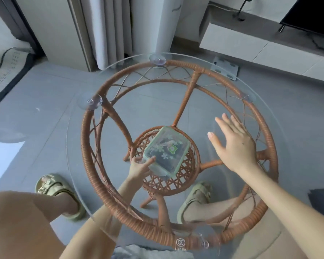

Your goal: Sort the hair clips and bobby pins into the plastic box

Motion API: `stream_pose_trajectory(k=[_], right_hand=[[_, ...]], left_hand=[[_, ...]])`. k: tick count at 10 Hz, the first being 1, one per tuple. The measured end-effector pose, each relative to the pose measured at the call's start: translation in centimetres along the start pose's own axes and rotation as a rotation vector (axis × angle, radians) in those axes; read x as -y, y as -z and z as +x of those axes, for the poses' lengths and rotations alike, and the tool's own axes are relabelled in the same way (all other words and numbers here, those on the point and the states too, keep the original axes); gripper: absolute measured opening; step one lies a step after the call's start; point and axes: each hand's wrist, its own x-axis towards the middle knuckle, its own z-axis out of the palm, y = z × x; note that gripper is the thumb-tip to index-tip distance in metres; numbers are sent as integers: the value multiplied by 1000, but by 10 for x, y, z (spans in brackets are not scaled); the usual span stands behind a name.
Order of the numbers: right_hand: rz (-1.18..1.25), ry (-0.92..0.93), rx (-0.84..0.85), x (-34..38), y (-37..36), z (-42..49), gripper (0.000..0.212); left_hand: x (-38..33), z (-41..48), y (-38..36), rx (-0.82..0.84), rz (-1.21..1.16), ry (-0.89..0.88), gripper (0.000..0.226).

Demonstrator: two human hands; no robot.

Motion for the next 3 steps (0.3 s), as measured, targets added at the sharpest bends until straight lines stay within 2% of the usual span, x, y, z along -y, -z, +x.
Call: stream_pose_trajectory(k=[1,2,3], right_hand=[[-4,11,-7,-1,-1,1,70],[11,11,-5,0,-1,2,69],[0,13,-8,-2,-2,3,68]], left_hand=[[15,24,-4,-3,-28,40,78],[18,25,-10,31,88,12,40],[16,32,-9,-123,217,17,61]])
